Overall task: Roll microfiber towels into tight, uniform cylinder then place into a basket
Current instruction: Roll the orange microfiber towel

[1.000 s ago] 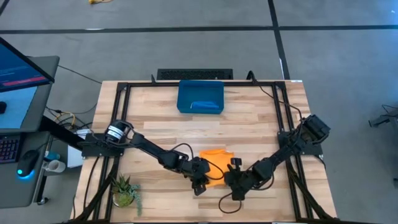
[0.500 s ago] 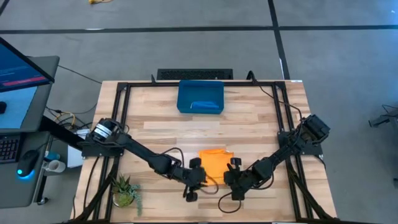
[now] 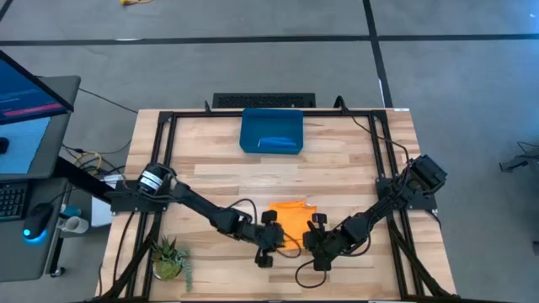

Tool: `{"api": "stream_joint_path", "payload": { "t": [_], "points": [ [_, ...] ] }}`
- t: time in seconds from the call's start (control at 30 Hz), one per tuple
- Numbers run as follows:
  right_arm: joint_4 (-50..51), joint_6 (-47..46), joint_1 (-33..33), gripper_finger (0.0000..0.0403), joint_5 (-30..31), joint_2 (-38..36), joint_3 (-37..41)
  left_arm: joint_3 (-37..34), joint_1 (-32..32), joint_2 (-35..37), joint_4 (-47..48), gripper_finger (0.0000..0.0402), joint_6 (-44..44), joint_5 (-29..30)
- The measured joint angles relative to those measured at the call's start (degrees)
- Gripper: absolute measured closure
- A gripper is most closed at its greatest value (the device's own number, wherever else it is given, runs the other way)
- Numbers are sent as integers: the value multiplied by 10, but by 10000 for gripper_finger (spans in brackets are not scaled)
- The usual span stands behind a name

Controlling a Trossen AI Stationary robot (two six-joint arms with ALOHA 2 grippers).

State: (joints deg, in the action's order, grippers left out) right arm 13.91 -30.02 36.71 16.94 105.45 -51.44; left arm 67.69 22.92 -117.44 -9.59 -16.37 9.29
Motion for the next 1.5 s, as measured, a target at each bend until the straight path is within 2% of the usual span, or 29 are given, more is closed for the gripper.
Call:
{"api": "stream_joint_path", "payload": {
  "t": [0.1, 0.3, 0.57, 0.9, 0.97, 1.17, 1.5],
  "points": [
    [0, 0, 0, 324, 0, 0, 0, 0, -6, 0, 37, 340, -16, -14],
    [0, 0, 0, 324, -1, 0, 0, 0, -4, 0, 44, 340, -19, -6],
    [-5, 0, 0, 324, -3, 0, 0, 1, -4, 2, 98, 340, -24, 52],
    [-9, 0, 4, 324, -1, 1, 1, 1, 18, 32, 79, 340, 7, 121],
    [-10, 0, 4, 324, -1, 1, 1, 1, 23, 32, 58, 340, 24, 118],
    [-10, 0, 4, 324, -1, 1, 1, 0, 30, 31, 30, 340, 70, 36],
    [-11, 0, 4, 324, -1, 1, 1, 0, 27, 30, 66, 340, 52, 21]
  ]
}}
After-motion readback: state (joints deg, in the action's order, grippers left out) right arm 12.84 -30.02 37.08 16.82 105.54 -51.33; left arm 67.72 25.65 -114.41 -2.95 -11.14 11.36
